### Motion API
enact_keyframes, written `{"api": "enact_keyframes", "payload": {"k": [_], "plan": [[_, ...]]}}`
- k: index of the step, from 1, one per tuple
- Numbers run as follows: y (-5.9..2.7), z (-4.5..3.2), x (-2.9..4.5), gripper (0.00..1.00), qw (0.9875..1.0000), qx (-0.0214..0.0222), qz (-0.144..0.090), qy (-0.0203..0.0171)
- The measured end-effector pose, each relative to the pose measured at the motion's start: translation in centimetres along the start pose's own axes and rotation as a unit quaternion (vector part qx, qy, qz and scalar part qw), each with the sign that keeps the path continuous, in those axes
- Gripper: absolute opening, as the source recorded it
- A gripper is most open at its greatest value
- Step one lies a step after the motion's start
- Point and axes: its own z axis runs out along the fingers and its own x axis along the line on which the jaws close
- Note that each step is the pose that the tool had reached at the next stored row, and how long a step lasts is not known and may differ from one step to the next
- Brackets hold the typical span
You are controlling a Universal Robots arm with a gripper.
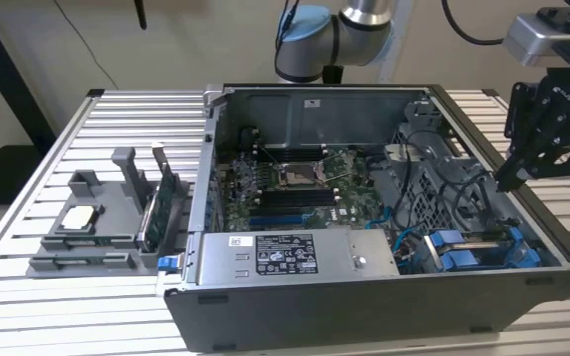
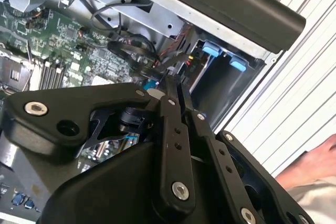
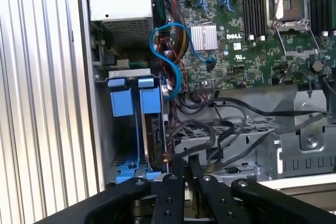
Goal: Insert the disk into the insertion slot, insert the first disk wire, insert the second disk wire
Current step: 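Insert the second disk wire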
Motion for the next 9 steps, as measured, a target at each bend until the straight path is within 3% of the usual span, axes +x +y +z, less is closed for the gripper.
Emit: {"api": "enact_keyframes", "payload": {"k": [9], "plan": [[2.33,0.03,0.23,0.16,1.0,0.0024,0.0,-0.0002]]}}
